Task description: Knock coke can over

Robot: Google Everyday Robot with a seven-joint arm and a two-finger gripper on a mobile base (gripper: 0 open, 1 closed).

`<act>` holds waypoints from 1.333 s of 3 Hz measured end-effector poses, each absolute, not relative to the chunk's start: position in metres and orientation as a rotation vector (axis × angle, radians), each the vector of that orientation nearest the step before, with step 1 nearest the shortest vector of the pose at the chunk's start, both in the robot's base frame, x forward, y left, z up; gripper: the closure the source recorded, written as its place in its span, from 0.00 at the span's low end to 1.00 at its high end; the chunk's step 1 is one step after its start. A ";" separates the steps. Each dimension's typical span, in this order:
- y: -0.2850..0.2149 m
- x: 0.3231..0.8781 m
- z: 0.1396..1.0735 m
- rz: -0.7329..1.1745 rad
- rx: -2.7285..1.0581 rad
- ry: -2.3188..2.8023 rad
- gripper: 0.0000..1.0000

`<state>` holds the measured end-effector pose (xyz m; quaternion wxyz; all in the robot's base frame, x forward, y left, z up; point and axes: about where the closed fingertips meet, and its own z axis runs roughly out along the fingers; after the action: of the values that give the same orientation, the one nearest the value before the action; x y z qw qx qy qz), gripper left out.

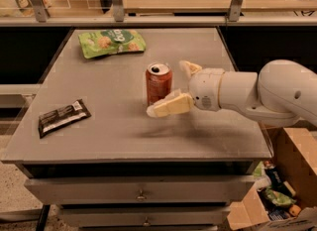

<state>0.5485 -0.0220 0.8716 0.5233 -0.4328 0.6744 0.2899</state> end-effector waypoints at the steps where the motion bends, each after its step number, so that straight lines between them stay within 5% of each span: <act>1: -0.011 0.552 0.860 0.751 -0.976 1.546 0.00; 4: -0.005 0.554 0.855 0.785 -0.853 1.451 0.64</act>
Offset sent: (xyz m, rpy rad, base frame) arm 0.0079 0.0159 -0.0259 0.2676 -0.0582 -0.0365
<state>0.5537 -0.0050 0.8553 0.5991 -0.3677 0.6256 0.3385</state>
